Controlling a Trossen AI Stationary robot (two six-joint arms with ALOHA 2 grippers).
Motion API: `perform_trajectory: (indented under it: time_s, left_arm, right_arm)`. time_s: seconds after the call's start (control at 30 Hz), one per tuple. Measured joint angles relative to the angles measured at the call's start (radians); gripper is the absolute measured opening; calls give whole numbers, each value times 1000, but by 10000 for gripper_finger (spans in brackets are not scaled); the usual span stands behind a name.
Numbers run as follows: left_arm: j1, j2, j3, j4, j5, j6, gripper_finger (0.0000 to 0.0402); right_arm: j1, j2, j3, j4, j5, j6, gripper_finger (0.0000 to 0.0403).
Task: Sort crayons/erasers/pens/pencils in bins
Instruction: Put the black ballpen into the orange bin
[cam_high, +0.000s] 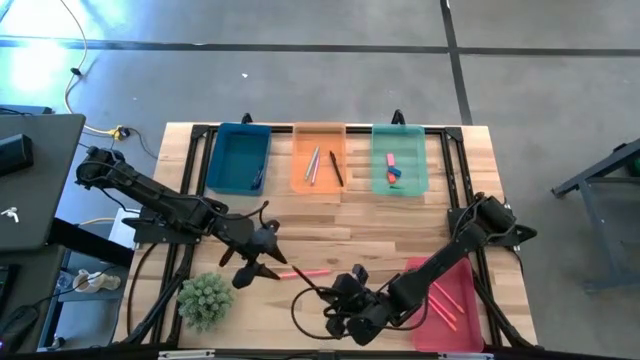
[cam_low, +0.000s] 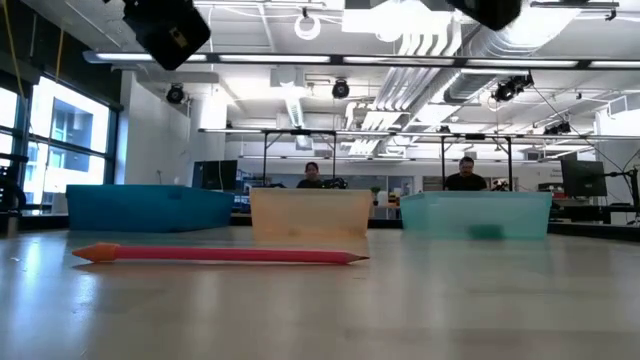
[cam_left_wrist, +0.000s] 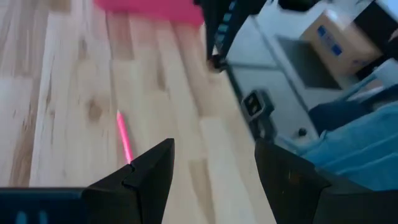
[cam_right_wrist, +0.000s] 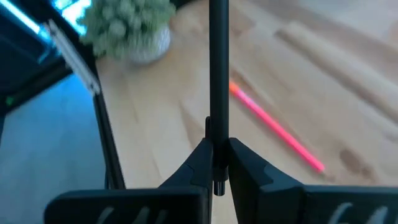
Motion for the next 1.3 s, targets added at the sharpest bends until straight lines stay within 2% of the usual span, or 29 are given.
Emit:
perform_trajectory:
  time_s: [0.27, 0.43, 0.67, 0.9, 1.3]
  left_arm:
    - [0, 0, 0, 263, -28, -19, 213]
    - [3, 0, 0, 300, -68, -44, 213]
    - [2, 0, 0, 363, -87, -63, 205]
    - [3, 0, 0, 378, -135, -66, 152]
    - [3, 1, 0, 377, -139, -58, 34]
  right_arm:
    - [-7, -16, 0, 104, 123, -50, 16]
    - [-14, -16, 1, 168, 189, -101, 16]
    - [-37, -15, 1, 198, 197, -118, 16]
    - [-66, -15, 1, 255, 201, -185, 16]
    - [-75, -15, 1, 260, 174, -199, 16]
